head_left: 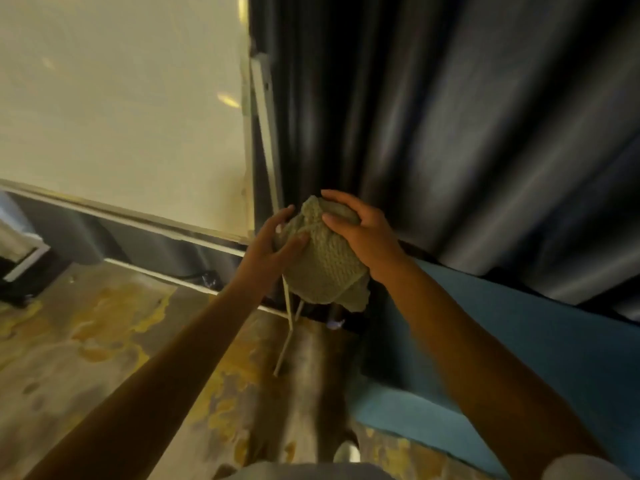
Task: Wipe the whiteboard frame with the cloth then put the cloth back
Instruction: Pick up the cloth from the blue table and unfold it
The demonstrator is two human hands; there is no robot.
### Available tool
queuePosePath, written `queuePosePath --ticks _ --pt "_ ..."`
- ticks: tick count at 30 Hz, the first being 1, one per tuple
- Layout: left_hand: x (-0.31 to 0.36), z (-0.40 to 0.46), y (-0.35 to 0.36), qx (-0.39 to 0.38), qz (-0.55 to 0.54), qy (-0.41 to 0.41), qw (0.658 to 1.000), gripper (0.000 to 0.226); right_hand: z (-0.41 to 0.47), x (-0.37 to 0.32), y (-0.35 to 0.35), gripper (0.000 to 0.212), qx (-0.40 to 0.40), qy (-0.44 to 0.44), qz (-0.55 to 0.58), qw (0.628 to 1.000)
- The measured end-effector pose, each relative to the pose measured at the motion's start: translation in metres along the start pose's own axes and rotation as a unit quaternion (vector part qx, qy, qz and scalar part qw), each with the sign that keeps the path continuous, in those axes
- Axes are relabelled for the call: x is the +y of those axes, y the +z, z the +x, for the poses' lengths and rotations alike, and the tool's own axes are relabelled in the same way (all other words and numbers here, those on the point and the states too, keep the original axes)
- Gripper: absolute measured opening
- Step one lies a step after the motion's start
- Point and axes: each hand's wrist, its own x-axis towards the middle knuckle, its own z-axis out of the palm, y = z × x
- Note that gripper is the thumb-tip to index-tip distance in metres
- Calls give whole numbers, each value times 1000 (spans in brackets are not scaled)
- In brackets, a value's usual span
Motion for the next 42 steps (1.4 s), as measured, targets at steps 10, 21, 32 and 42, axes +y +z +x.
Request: queuePosePath --ticks 10,21,32,42 --pt "51 -44 -207 47 9 111 993 51 43 -105 183 49 -79 -105 -32 991" --pt "58 -40 -398 202 -54 81 975 19 127 -144 383 61 -47 -102 -19 993" --pt "88 40 -596 381 2 51 923 11 239 -145 577 103 -92 -343 -79 931" --pt "114 102 -766 358 -22 58 932 13 367 -197 764 107 -54 -284 28 957"
